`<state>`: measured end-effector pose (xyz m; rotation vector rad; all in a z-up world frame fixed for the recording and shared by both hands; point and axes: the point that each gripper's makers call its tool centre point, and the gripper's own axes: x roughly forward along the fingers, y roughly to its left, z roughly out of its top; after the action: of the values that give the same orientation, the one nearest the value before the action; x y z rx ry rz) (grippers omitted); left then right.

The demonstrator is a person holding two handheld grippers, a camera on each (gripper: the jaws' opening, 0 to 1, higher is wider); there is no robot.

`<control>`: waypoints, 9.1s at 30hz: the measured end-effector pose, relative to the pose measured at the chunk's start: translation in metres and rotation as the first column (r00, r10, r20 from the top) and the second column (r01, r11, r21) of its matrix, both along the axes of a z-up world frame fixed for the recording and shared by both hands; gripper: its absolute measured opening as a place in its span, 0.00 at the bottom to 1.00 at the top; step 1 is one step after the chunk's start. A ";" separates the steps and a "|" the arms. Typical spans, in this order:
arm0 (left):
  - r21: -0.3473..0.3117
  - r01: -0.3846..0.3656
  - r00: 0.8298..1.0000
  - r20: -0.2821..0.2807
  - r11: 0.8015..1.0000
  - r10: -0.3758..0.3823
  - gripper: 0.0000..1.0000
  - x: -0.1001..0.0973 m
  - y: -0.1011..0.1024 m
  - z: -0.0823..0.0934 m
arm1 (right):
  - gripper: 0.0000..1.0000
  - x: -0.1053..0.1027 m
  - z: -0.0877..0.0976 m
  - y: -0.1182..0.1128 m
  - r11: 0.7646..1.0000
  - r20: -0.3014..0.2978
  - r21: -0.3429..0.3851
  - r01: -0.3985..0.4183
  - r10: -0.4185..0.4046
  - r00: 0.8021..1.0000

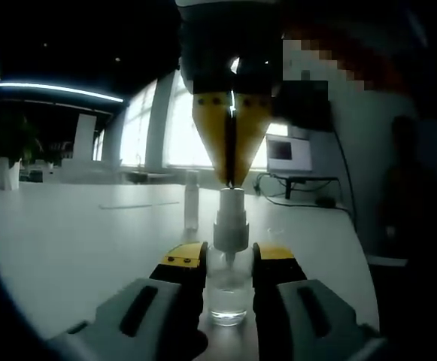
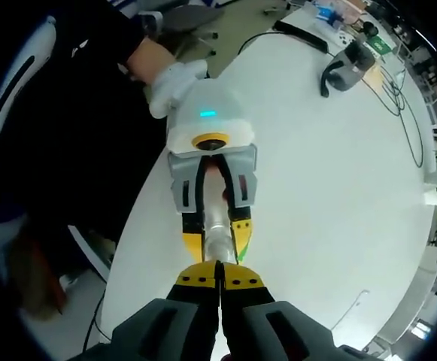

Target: Clamp pump bottle remove cover press pump head put on cover

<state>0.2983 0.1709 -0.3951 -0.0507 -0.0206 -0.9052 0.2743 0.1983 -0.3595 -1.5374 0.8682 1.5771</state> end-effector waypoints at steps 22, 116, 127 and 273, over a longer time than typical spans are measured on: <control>0.007 -0.001 1.000 0.005 1.000 0.001 0.15 0.000 0.000 0.000 | 0.00 -0.010 -0.005 -0.003 0.999 0.027 -0.035 -0.031 0.032 0.999; 0.015 -0.007 1.000 0.018 1.000 0.007 0.15 -0.002 0.000 0.000 | 0.00 0.003 -0.001 0.000 1.000 0.034 0.003 -0.011 0.011 0.999; 0.013 -0.007 1.000 0.017 1.000 0.006 0.15 -0.001 0.000 0.000 | 0.00 0.013 0.003 0.004 1.000 0.022 -0.014 0.007 -0.006 1.000; 0.010 -0.002 1.000 0.013 1.000 0.002 0.15 -0.001 0.000 0.000 | 0.00 0.006 -0.001 0.000 0.997 0.013 -0.072 -0.014 0.015 1.000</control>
<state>0.2975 0.1708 -0.3948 -0.0355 -0.0284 -0.9036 0.2806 0.1980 -0.3605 -1.6064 0.9172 1.5589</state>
